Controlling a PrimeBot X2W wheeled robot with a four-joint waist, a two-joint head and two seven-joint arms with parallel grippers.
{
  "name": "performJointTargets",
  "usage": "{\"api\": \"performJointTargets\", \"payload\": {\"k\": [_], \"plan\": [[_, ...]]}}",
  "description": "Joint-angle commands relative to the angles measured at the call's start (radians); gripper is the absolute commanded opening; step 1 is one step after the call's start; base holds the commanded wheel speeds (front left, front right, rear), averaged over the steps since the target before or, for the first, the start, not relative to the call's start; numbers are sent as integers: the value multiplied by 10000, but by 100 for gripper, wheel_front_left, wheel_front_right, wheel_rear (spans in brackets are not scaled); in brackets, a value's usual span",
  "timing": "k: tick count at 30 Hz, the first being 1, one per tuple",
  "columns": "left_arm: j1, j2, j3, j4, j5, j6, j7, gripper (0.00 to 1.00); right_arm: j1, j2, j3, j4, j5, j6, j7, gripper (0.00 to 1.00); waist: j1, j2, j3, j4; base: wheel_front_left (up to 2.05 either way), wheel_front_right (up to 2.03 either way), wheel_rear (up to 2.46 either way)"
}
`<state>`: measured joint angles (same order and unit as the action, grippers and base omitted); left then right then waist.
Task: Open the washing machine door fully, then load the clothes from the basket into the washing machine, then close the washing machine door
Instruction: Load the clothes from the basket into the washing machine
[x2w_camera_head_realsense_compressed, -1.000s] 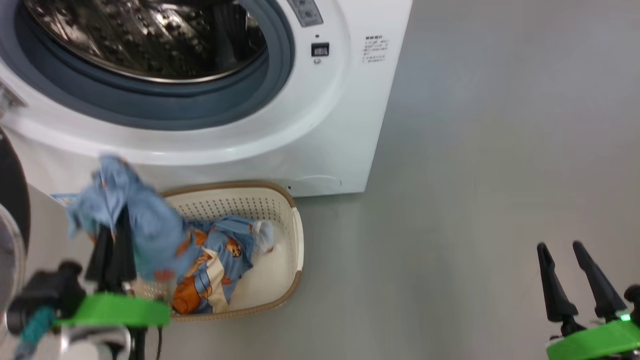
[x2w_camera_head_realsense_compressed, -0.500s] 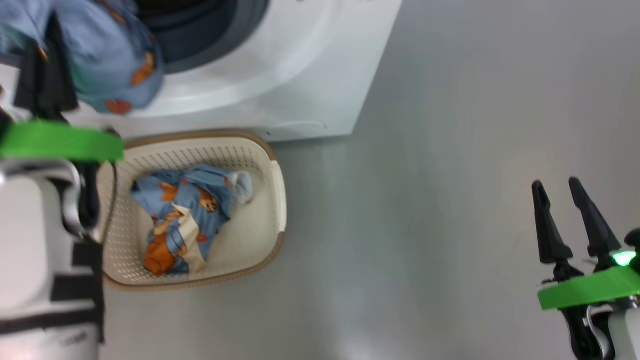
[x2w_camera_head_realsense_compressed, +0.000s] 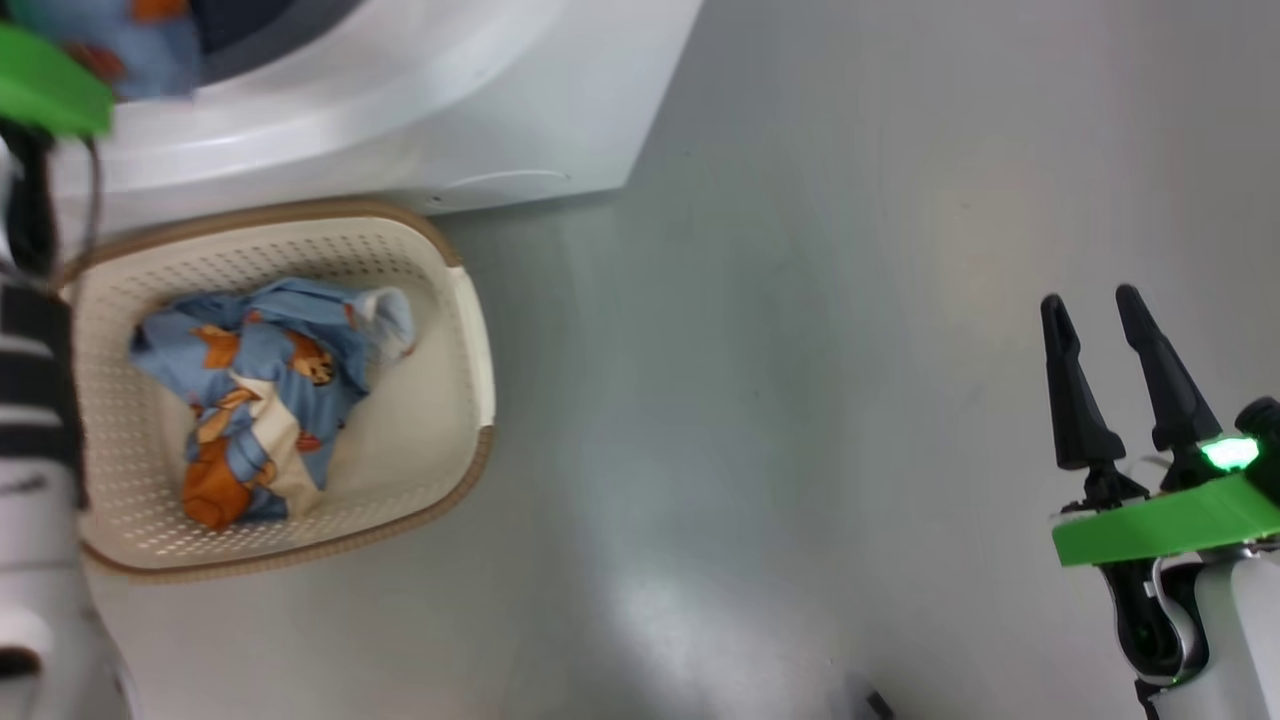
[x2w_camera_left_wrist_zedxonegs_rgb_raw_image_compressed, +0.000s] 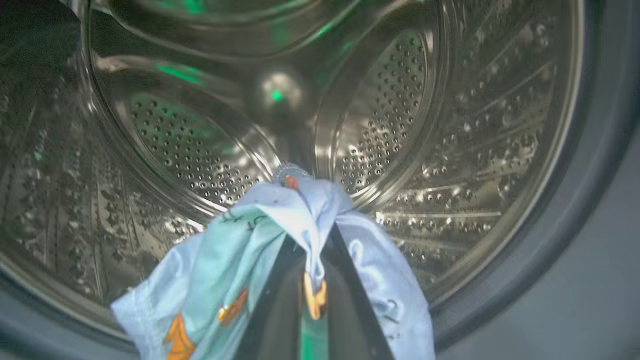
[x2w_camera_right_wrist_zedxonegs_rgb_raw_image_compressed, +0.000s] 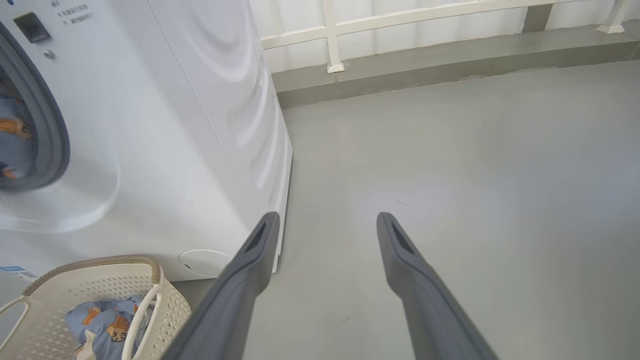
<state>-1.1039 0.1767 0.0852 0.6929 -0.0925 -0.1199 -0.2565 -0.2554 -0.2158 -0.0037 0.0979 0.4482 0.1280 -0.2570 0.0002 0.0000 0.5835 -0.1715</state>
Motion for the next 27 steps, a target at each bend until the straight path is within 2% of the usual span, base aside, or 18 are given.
{"api": "performJointTargets", "payload": {"k": [1,6,10,11,12,13,19,27], "plan": [[-333,514,189,-252,125,79,-53,0,0,-76,263,-237,100,27,-48,100,-2,0,309,-301,0,0,0],[-1165,742,367,-1138,415,440,-53,0,-253,-32,408,-304,115,27,-48,100,-2,0,556,-492,0,0,0],[-1230,921,356,-1778,658,507,-53,0,-316,9,500,-329,119,27,-48,100,-2,0,607,-635,0,0,0],[-1213,939,375,-1804,663,510,-53,17,-314,16,518,-327,122,27,-48,100,-2,0,614,-659,0,0,0],[-1180,944,415,-1774,644,523,-53,43,-306,22,535,-320,125,27,-48,100,-2,0,609,-676,0,0,0],[-1126,932,469,-1654,608,543,-53,100,-292,27,545,-312,126,27,-48,100,-2,0,603,-682,0,0,0],[-849,871,700,-1172,542,712,-53,100,-205,61,570,-293,123,27,-48,100,-2,0,559,-656,0,0,0],[-390,602,585,-1093,654,725,-53,100,-209,-47,583,-288,122,27,-48,100,-2,0,498,-536,0,0,0]]}}
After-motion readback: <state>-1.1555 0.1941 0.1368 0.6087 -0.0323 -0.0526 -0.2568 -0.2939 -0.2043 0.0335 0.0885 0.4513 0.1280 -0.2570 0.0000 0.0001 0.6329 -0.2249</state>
